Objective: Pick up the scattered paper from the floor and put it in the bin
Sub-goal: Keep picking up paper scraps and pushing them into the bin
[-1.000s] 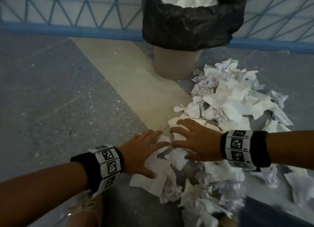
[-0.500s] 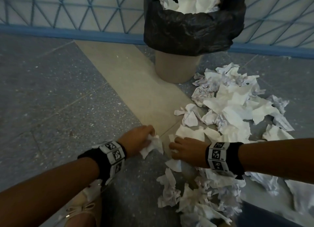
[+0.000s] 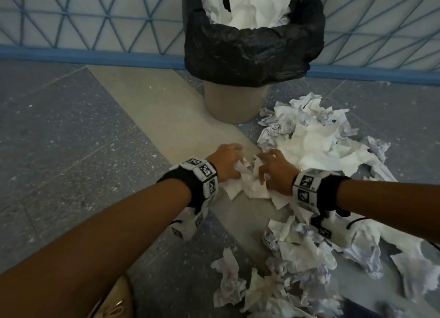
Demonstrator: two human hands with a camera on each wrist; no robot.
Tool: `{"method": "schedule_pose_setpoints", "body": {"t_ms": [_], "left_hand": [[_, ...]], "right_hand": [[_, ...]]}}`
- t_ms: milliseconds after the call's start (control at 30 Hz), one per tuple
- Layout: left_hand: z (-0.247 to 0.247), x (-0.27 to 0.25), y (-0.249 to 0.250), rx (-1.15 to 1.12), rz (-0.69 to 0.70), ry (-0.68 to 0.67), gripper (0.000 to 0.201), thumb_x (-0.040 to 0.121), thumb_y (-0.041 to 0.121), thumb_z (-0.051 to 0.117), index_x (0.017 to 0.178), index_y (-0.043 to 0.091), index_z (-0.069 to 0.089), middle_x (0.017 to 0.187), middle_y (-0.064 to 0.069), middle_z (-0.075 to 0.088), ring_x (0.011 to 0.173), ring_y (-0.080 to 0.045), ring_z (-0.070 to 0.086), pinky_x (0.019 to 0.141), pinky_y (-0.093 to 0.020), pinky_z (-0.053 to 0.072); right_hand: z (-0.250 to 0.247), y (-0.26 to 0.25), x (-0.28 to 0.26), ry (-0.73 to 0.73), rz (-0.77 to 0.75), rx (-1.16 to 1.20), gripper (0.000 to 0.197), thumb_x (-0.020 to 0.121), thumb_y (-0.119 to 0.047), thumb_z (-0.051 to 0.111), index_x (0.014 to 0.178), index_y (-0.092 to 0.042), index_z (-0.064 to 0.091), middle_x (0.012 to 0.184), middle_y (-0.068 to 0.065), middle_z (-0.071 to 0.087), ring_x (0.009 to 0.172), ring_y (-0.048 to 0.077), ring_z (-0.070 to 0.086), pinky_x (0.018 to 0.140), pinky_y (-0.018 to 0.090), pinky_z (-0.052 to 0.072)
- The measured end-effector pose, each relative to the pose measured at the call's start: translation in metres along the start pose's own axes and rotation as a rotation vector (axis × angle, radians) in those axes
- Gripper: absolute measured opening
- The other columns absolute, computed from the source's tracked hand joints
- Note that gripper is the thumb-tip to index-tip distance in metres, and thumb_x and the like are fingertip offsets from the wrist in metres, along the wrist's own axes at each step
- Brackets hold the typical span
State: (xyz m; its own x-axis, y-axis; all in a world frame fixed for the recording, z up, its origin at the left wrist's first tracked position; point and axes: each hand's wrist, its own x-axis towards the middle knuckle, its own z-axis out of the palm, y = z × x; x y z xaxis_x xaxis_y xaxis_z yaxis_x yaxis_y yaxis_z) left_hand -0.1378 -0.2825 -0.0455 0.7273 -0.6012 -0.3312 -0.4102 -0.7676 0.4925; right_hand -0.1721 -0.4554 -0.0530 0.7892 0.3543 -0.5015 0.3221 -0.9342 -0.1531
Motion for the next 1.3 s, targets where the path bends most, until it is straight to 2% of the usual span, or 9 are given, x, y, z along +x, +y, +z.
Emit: {"method": "schedule_pose_setpoints", "body": {"t_ms": [300,467,600,700,800,900,1000,1133,1300], "left_hand": [[0.012,-0.004,0.001,0.082,-0.022,-0.091,0.035,0.086,0.002,0.05,0.12,0.008,0.057,0.127,-0.016,0.056,0.12,-0.028,0.049,0.097,-0.032,0.037],[-0.065,-0.038,0.008,-0.126,0.076,0.19,0.032,0.087,0.011,0.059,0.119,0.013,0.056,0.116,-0.009,0.064,0.107,-0.025,0.058,0.083,-0.023,0.041],[-0.151,-0.061,0.026,-0.044,0.236,0.529,0.023,0.083,0.016,0.065,0.106,0.02,0.066,0.099,0.009,0.062,0.091,-0.01,0.044,0.074,-0.01,0.036],[-0.217,-0.053,0.04,-0.098,0.249,0.839,0.022,0.081,0.017,0.066,0.103,0.014,0.067,0.094,0.013,0.054,0.087,0.001,0.04,0.072,0.0,0.032],[-0.257,-0.018,0.046,-0.103,0.172,0.972,0.024,0.081,0.019,0.064,0.102,0.007,0.062,0.096,0.004,0.052,0.089,-0.008,0.046,0.065,-0.016,0.035],[-0.267,0.022,0.048,-0.04,0.043,0.942,0.028,0.082,0.014,0.06,0.107,0.002,0.058,0.106,-0.01,0.061,0.098,-0.022,0.056,0.079,-0.029,0.037],[-0.256,0.048,0.049,0.092,-0.102,0.682,0.033,0.088,0.014,0.054,0.118,0.0,0.056,0.127,-0.018,0.059,0.118,-0.031,0.054,0.092,-0.029,0.039],[-0.241,0.057,0.045,0.288,-0.199,0.421,0.032,0.091,0.012,0.051,0.12,0.001,0.06,0.125,-0.018,0.062,0.116,-0.032,0.058,0.096,-0.036,0.045],[-0.247,0.043,0.035,0.325,-0.174,0.405,0.036,0.091,0.018,0.05,0.122,0.004,0.06,0.129,-0.017,0.059,0.118,-0.034,0.055,0.098,-0.039,0.043]], "right_hand": [[-0.018,0.003,-0.021,0.168,-0.016,0.241,0.018,0.083,0.002,0.051,0.096,0.002,0.063,0.113,0.02,0.058,0.11,0.03,0.052,0.09,0.031,0.037],[-0.097,-0.002,-0.041,0.591,-0.068,0.526,0.015,0.081,0.003,0.06,0.088,-0.011,0.062,0.093,0.005,0.059,0.092,0.021,0.057,0.073,0.007,0.036],[-0.187,-0.017,-0.061,0.92,-0.226,0.733,0.038,0.074,-0.007,0.068,0.081,-0.032,0.04,0.084,-0.016,0.05,0.075,-0.005,0.051,0.068,0.008,0.039],[-0.244,-0.023,-0.058,1.143,-0.388,0.724,0.046,0.075,-0.006,0.066,0.096,-0.026,0.03,0.099,-0.012,0.043,0.083,0.0,0.053,0.07,0.012,0.045],[-0.28,-0.022,-0.028,1.354,-0.335,0.513,0.043,0.078,-0.011,0.061,0.111,-0.012,0.034,0.106,-0.007,0.046,0.092,-0.01,0.05,0.077,-0.002,0.034],[-0.294,-0.02,0.015,1.253,-0.201,0.42,0.028,0.075,-0.009,0.053,0.102,-0.012,0.044,0.101,0.01,0.046,0.09,0.018,0.047,0.069,0.019,0.032],[-0.284,-0.018,0.047,0.876,0.017,0.071,0.025,0.084,-0.007,0.05,0.107,-0.002,0.054,0.113,0.026,0.052,0.103,0.034,0.055,0.083,0.036,0.038],[-0.272,-0.013,0.065,0.341,0.178,-0.032,0.034,0.089,-0.017,0.055,0.119,-0.002,0.057,0.125,0.02,0.059,0.115,0.035,0.055,0.088,0.037,0.043],[-0.295,-0.016,0.064,0.256,0.228,0.096,0.045,0.083,-0.029,0.061,0.122,-0.008,0.058,0.132,0.013,0.055,0.115,0.027,0.053,0.097,0.035,0.042]]}}
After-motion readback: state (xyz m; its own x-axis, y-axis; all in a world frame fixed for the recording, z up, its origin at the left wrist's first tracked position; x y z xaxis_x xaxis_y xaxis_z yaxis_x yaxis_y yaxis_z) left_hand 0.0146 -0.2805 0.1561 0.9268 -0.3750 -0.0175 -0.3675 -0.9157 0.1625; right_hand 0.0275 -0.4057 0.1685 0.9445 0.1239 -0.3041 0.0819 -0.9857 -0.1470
